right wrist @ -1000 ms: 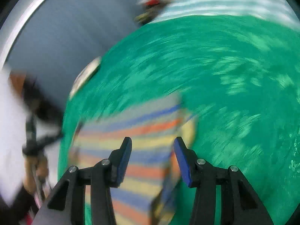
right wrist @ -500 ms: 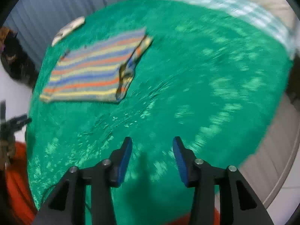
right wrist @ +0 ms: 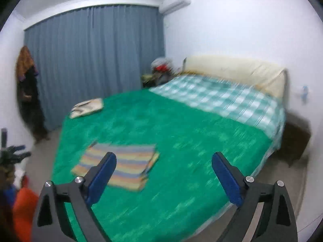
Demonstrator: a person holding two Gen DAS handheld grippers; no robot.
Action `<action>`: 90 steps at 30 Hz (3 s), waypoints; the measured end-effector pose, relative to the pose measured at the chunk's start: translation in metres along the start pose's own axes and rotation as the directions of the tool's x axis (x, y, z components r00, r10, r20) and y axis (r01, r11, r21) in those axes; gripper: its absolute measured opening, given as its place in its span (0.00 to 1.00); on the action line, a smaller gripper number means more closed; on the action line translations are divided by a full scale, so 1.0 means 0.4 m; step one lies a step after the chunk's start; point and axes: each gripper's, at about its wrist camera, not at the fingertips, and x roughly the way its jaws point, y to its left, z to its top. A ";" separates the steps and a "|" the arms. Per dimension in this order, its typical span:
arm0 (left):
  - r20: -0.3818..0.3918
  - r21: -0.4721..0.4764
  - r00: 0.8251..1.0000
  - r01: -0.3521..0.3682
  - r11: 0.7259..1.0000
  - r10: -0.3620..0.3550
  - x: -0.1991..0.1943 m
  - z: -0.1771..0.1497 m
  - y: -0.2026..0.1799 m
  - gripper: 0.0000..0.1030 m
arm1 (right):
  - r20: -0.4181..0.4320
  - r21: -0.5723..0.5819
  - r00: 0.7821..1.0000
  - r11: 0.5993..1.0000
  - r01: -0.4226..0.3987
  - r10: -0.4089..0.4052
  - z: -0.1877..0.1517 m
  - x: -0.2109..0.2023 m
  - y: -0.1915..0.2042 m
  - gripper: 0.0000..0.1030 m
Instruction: Fold small clothes
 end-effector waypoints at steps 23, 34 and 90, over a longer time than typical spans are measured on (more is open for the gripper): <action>-0.104 -0.016 0.994 0.044 0.999 -0.045 -0.039 -0.080 -0.080 0.98 | 0.045 0.173 0.761 0.755 0.633 -0.648 -0.067 -0.122 -0.527 0.90; -0.244 -0.048 0.969 -0.056 0.997 0.043 0.072 -0.159 -0.026 0.98 | -0.012 0.169 0.822 0.809 0.563 -0.569 -0.074 -0.089 -0.472 0.91; -0.166 -0.027 0.951 0.259 0.965 -0.260 0.318 -0.019 -0.370 0.98 | -0.264 0.465 0.931 0.879 -0.105 0.251 -0.253 0.433 -0.075 0.92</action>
